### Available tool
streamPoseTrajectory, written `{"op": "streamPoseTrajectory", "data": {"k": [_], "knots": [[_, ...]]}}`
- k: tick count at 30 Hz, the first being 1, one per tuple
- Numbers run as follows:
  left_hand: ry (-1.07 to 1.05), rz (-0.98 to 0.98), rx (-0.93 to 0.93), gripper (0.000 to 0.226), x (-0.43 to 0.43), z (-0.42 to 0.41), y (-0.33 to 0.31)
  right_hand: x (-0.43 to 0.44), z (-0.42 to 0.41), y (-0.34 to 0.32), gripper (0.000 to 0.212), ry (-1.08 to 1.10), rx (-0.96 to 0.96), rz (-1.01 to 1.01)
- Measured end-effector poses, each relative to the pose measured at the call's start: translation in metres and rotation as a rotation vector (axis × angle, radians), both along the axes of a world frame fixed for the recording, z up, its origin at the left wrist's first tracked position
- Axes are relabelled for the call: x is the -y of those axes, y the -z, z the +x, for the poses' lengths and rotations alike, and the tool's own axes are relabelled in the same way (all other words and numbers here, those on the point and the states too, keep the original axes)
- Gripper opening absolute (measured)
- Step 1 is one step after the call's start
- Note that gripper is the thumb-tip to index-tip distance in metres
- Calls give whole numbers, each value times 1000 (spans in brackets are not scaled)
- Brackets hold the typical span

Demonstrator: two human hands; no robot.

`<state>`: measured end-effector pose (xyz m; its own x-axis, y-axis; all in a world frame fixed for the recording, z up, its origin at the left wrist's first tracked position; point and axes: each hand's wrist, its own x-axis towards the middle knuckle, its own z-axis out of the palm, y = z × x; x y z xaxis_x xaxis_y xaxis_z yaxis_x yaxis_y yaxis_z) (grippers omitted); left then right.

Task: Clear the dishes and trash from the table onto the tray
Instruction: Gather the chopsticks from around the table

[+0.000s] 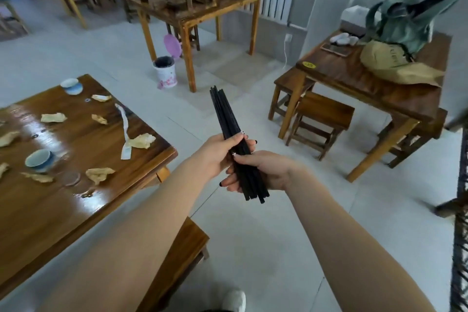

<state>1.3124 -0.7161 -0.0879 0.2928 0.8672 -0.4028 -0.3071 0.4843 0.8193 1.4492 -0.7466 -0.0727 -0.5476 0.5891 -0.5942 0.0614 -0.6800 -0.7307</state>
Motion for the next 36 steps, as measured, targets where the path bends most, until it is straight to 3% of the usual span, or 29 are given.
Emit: {"op": "streamPoseTrajectory", "data": {"k": [7, 23, 36], "knots": [[-94, -18, -13, 14, -58, 1, 0, -71, 6, -1, 36, -88, 14, -11], [-525, -59, -70, 15, -174, 41, 15, -250, 41, 5, 36, -567, 91, -13], [-703, -86, -45, 15, -265, -3, 22, -362, -14, 23, 36, -714, 21, -17]]}}
